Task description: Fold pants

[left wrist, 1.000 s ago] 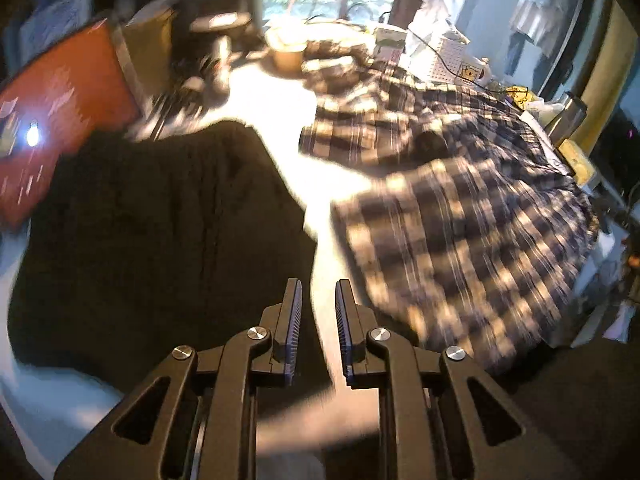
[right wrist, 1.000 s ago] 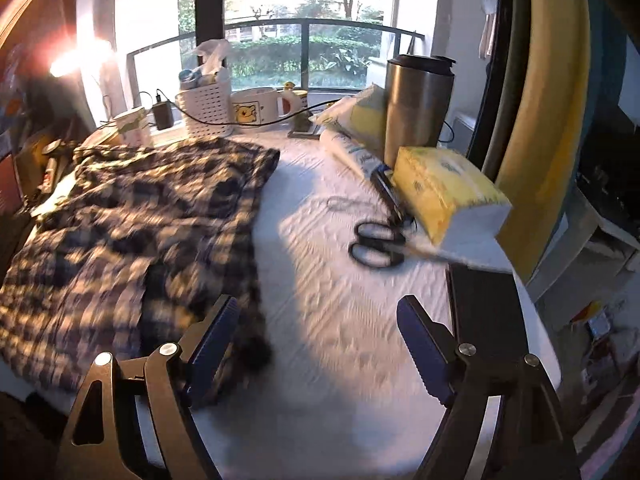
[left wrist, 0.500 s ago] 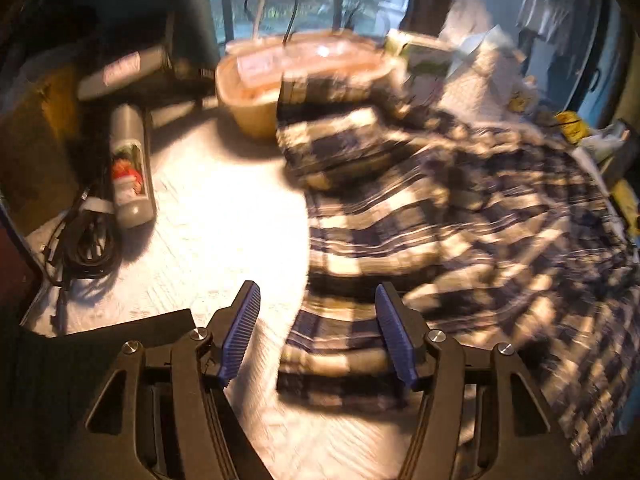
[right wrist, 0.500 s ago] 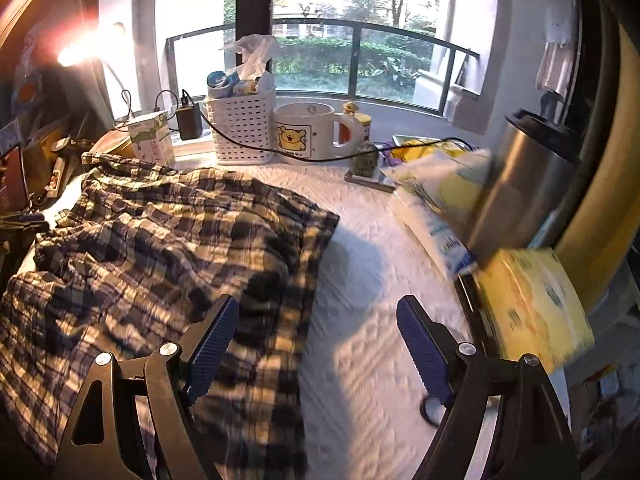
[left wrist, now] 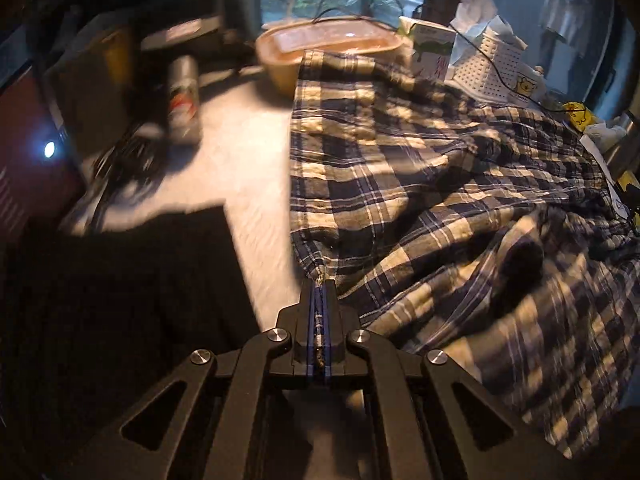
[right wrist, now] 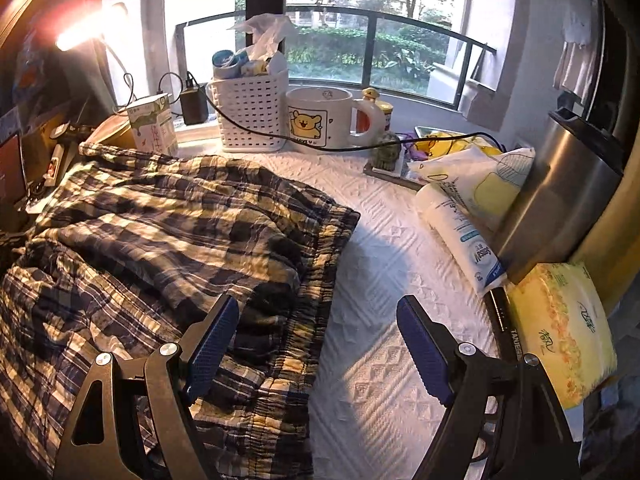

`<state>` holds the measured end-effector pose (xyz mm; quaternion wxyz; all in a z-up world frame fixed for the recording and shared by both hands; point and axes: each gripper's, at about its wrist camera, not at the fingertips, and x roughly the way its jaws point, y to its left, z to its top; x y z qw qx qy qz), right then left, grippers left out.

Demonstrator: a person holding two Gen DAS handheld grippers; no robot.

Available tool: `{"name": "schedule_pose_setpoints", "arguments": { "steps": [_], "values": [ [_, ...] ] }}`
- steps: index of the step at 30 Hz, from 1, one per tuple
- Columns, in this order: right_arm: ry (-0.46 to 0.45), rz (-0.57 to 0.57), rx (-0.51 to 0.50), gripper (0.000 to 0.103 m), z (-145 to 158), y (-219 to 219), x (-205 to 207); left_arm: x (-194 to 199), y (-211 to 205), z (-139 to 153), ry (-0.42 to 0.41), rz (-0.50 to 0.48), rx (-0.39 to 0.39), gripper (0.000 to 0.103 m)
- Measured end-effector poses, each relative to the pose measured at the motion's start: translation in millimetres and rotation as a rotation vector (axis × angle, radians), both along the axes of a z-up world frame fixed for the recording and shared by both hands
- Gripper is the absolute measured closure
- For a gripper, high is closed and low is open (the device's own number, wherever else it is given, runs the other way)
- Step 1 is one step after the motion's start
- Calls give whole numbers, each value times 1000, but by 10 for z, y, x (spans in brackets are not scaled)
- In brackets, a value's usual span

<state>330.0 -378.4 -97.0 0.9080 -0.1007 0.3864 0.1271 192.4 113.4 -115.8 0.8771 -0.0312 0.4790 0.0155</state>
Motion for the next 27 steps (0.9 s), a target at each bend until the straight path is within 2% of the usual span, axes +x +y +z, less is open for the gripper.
{"name": "schedule_pose_setpoints", "arguments": {
  "steps": [5,8,11,13,15,17,20,21,23,25,26,27],
  "values": [
    [31,-1,-10,20,-88,-35,52,-12,83,3,7,39,-47,95],
    [22,-2,-13,20,-44,-64,75,90,129,157,-49,35,-33,94],
    [-15,9,-36,20,114,-64,135,321,149,279,-106,-24,-63,90],
    [-32,23,-39,20,205,-43,208,576,115,254,-97,-64,-88,86],
    [-28,57,-13,20,265,-16,369,801,79,192,-82,-98,-76,83],
    [-1,73,15,20,237,7,559,981,0,120,-66,-145,-52,70],
    [67,60,44,22,65,28,937,1108,-71,66,-51,-178,-52,56],
    [86,50,48,25,4,26,1051,1129,-88,50,-45,-186,-47,56],
    [133,36,81,50,-117,8,1230,1209,-130,-13,-22,-191,-23,56],
    [216,39,143,67,-280,-14,1398,1251,-118,-76,-3,-179,-17,56],
    [235,48,156,72,-340,-7,1436,1261,-113,-74,-14,-177,-14,56],
    [215,67,159,74,-337,6,1445,1286,-112,-77,-11,-174,-9,56]
  ]
}}
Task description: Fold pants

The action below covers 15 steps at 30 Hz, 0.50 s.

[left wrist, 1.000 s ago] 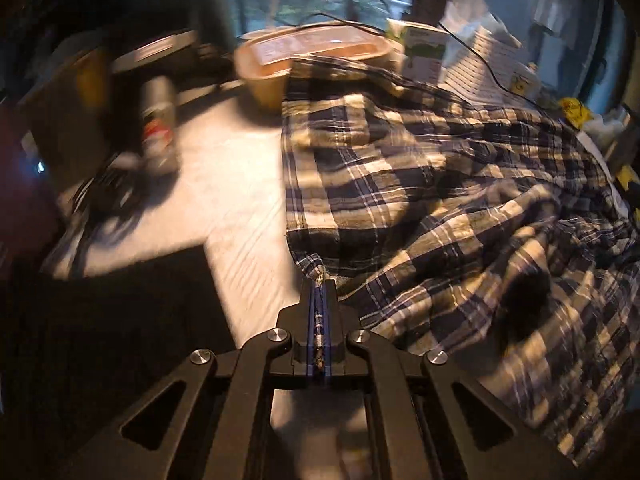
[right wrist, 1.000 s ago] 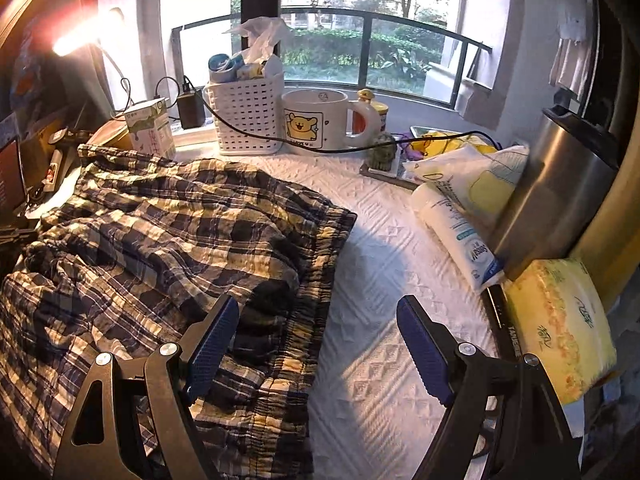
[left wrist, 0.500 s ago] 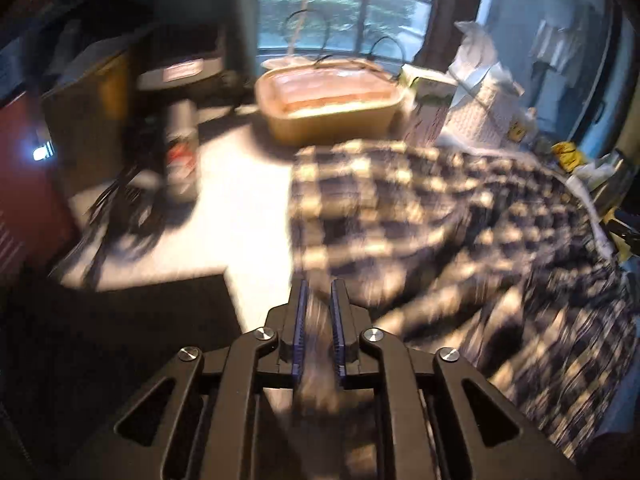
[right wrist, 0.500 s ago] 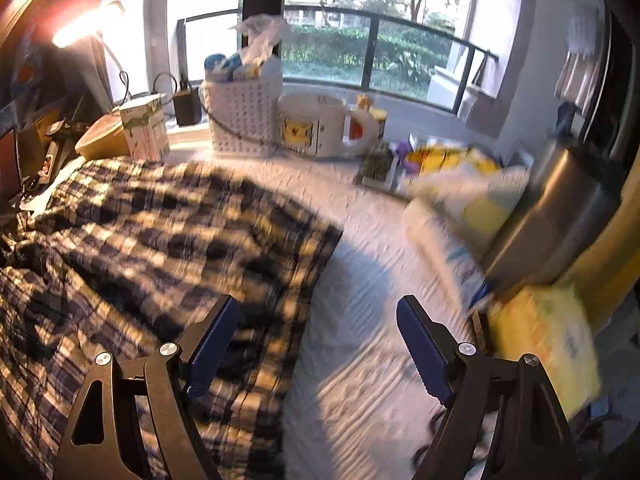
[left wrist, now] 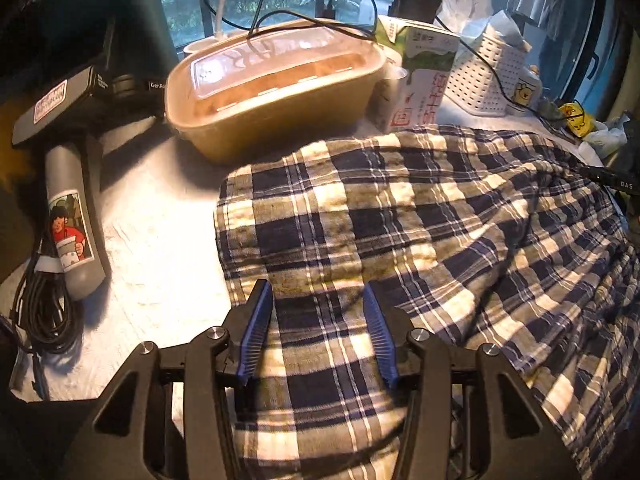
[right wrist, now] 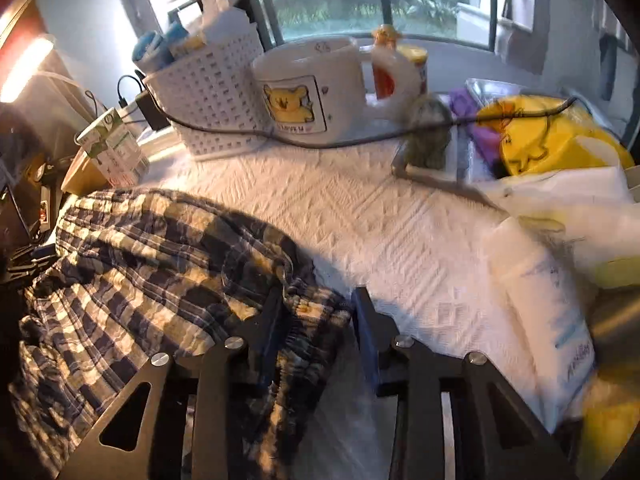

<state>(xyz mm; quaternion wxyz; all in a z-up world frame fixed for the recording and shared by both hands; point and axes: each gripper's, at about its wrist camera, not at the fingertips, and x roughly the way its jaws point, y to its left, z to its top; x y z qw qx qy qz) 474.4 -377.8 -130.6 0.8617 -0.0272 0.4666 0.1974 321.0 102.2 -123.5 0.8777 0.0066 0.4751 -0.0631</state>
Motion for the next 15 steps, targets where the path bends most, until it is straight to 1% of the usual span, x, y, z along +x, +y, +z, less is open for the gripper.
{"name": "schedule_pose_setpoints", "arguments": {
  "steps": [1,2,4,6,8,10,13,15],
  "values": [
    [13,25,-1,75,-3,15,35,26,0,1,1,3,8,56],
    [5,25,-21,76,11,15,54,56,-3,-3,1,8,16,56],
    [-42,7,-110,77,52,27,109,169,-8,-12,-12,17,25,56],
    [-62,6,-166,77,81,62,164,258,7,-10,-21,30,37,56],
    [-85,6,-205,77,84,111,232,349,11,-8,-26,54,63,56],
    [-93,1,-244,77,46,167,306,442,33,-9,-28,69,65,56],
    [-107,-23,-251,77,25,215,355,510,72,24,-25,106,80,56],
    [-113,-38,-249,77,55,216,312,480,102,96,-29,113,57,56]
  ]
}}
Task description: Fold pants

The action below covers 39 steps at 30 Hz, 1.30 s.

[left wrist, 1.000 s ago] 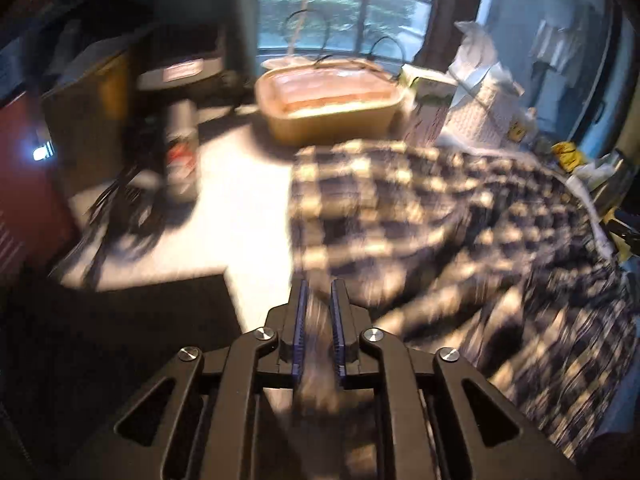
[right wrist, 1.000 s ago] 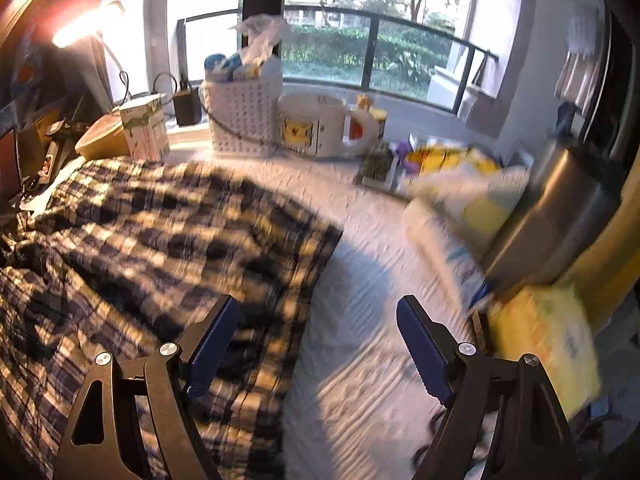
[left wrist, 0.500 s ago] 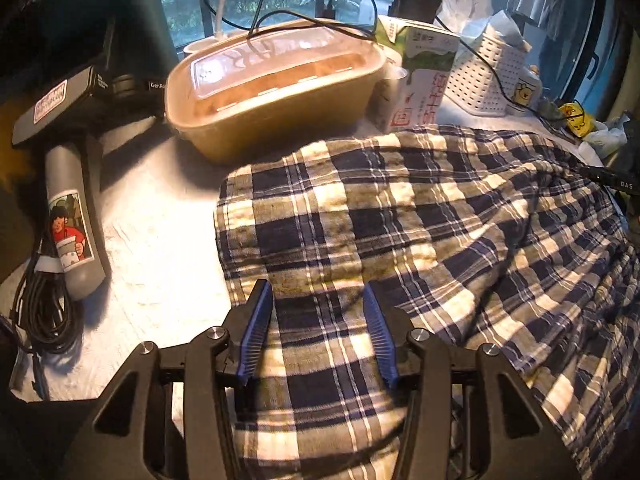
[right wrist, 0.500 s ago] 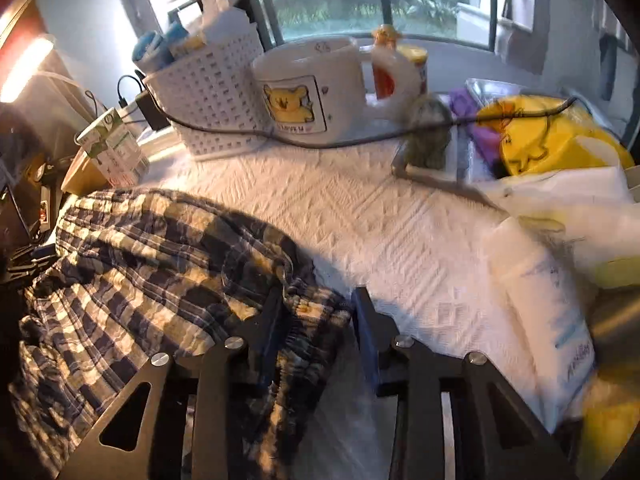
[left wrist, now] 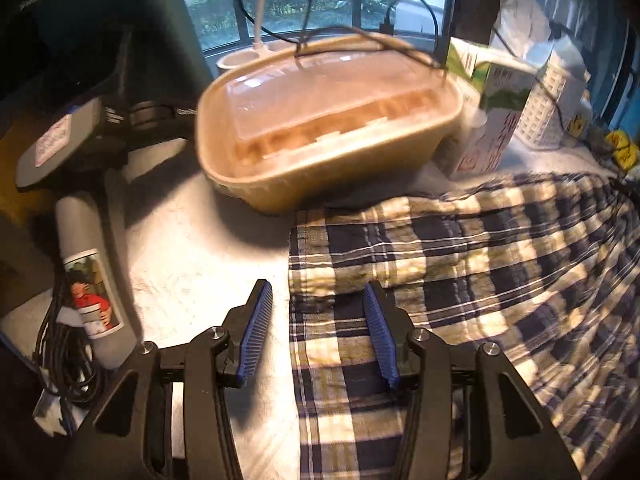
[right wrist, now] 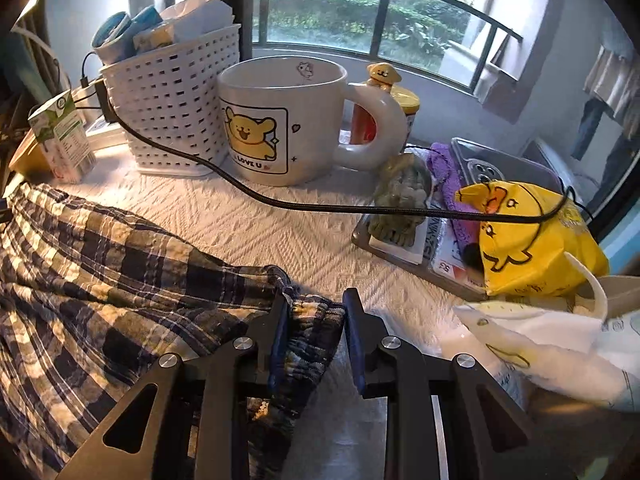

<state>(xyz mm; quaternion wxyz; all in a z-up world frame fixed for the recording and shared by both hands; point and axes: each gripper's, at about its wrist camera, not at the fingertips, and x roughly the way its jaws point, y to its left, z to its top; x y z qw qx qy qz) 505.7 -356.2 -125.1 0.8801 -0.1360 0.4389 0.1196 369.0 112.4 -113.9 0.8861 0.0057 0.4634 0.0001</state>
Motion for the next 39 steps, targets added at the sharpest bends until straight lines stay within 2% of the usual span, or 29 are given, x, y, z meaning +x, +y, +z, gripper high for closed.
{"name": "schedule_pose_setpoints", "arguments": {
  "steps": [3,4,5,7,13,17,19,22,28,35,39],
  "values": [
    [-18,3,10,67,77,0,-174,-208,12,172,-44,-13,-28,56],
    [-27,4,10,54,116,-17,-286,-305,9,221,-58,-20,-32,56],
    [-34,8,14,35,144,-25,-378,-434,-5,270,-71,-28,-37,56],
    [-58,22,30,22,230,-68,-618,-713,-18,308,-84,-32,-41,55],
    [-114,17,47,22,424,-209,-1394,-1487,-185,269,-107,-62,-51,55],
    [-131,1,65,22,473,-247,-1895,-1860,-341,228,-129,-63,16,55],
    [-137,0,63,22,463,-259,-2143,-2048,-380,239,-139,-70,20,55],
    [-149,-5,51,22,475,-243,-2403,-2333,-405,271,-159,-83,-17,54],
    [-168,-33,83,22,445,-163,-2918,-2837,-450,317,-230,-93,-42,47],
    [-165,-57,128,22,395,-110,-3373,-3262,-640,140,-226,-171,-59,46],
    [-162,-86,158,22,380,-139,-3486,-3423,-804,66,-200,-236,-113,45]
  ]
}}
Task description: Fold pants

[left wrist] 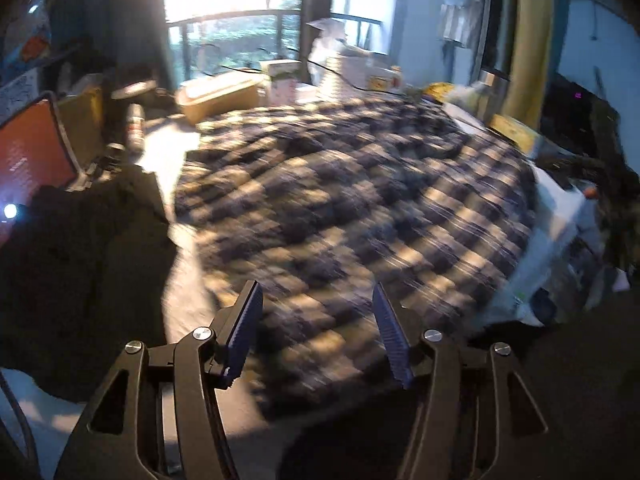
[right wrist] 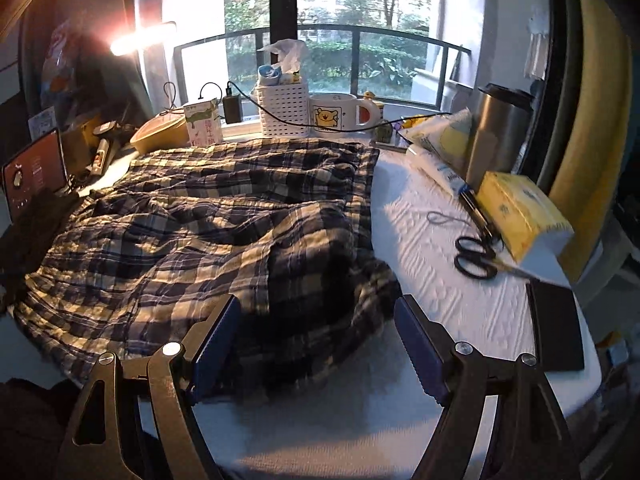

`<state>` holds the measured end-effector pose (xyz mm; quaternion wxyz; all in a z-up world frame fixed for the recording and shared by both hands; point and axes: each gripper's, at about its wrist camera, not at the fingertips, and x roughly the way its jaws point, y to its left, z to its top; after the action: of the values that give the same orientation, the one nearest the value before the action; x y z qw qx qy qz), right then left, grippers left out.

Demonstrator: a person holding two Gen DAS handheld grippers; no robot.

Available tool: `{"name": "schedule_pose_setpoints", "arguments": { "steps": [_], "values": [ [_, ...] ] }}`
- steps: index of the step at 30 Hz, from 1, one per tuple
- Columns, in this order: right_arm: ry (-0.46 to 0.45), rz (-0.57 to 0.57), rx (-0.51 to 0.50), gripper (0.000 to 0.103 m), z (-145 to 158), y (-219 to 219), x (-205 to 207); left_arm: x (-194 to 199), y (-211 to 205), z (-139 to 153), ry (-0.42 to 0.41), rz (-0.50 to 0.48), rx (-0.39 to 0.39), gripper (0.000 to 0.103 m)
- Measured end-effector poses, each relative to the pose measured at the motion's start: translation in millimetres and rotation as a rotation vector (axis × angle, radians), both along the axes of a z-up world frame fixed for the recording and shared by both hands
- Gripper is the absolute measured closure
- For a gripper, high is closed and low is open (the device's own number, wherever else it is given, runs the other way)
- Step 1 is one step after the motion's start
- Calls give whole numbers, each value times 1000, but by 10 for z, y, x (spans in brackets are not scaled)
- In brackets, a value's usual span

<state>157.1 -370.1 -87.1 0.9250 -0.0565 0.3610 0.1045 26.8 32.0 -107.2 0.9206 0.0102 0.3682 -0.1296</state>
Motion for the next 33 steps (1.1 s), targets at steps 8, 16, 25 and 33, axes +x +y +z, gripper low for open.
{"name": "schedule_pose_setpoints", "arguments": {
  "steps": [8,16,25,33],
  "values": [
    [-13,-6,9,22,38,-28,-78,-141,-216,-177,57,-107,5,39],
    [5,-26,28,22,-33,-104,-50,-173,-321,-355,41,-156,119,39],
    [17,-41,12,22,-110,-159,-25,-95,-72,-298,49,-119,-12,100],
    [20,-54,-142,22,-242,-315,-16,-5,145,-106,18,-58,-136,102]
  ]
}}
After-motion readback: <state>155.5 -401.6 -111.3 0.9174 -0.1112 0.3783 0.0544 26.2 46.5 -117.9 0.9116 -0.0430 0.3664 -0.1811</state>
